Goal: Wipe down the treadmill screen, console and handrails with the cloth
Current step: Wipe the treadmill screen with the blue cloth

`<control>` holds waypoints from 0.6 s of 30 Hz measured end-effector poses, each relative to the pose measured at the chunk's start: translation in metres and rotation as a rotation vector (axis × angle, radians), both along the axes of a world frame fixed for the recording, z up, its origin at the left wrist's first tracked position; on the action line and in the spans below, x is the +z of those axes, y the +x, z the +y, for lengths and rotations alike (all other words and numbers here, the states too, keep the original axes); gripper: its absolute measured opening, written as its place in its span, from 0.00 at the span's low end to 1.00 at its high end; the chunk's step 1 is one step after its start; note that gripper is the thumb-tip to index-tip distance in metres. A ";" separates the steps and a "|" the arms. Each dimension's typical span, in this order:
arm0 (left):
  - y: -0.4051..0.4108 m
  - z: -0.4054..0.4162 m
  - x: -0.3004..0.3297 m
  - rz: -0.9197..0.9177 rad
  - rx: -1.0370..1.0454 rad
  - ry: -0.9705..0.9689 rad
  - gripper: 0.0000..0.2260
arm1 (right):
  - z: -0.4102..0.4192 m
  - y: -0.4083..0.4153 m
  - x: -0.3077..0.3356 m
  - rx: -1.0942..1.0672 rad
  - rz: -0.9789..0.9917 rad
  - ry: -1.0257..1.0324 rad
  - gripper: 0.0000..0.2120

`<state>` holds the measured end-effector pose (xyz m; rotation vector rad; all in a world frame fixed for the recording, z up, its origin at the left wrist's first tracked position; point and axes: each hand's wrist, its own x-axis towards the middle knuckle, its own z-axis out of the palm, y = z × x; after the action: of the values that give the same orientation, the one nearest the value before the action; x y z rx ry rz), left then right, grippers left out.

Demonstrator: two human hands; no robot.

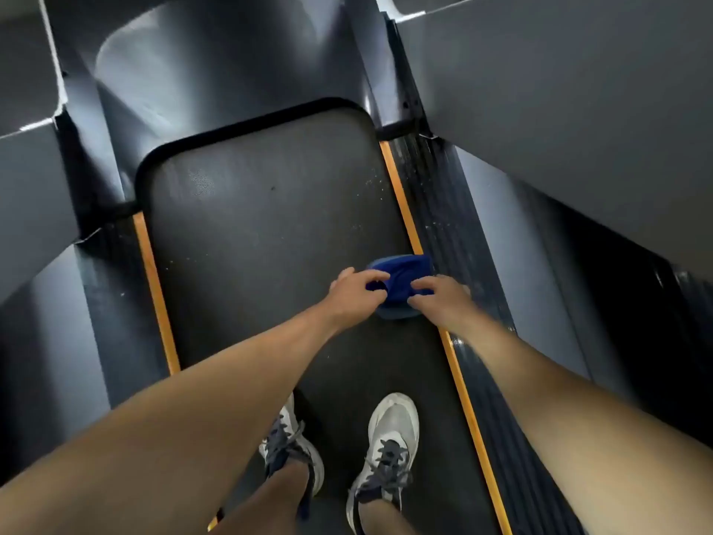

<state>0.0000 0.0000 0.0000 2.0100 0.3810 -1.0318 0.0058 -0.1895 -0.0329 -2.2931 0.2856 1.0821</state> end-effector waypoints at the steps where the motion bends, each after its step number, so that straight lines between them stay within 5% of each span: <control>1: 0.001 0.000 -0.006 -0.002 -0.019 -0.015 0.19 | 0.000 0.001 -0.002 0.005 0.007 0.005 0.29; 4: 0.001 -0.001 -0.005 0.036 -0.068 -0.039 0.20 | 0.004 0.001 0.006 -0.019 -0.002 -0.033 0.25; 9: -0.001 0.004 0.015 0.002 -0.043 -0.086 0.04 | 0.009 -0.004 0.037 -0.061 -0.079 0.025 0.15; 15: -0.016 0.020 0.086 0.002 0.103 -0.136 0.19 | 0.028 -0.010 0.115 -0.319 -0.189 0.102 0.09; 18: -0.023 0.031 0.136 -0.025 0.264 -0.147 0.16 | 0.037 -0.013 0.165 -0.360 -0.190 0.157 0.16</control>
<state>-0.0234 0.0312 0.1359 1.7848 0.5263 -0.8448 -0.0074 -0.1523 0.1326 -2.0829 0.4965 0.6765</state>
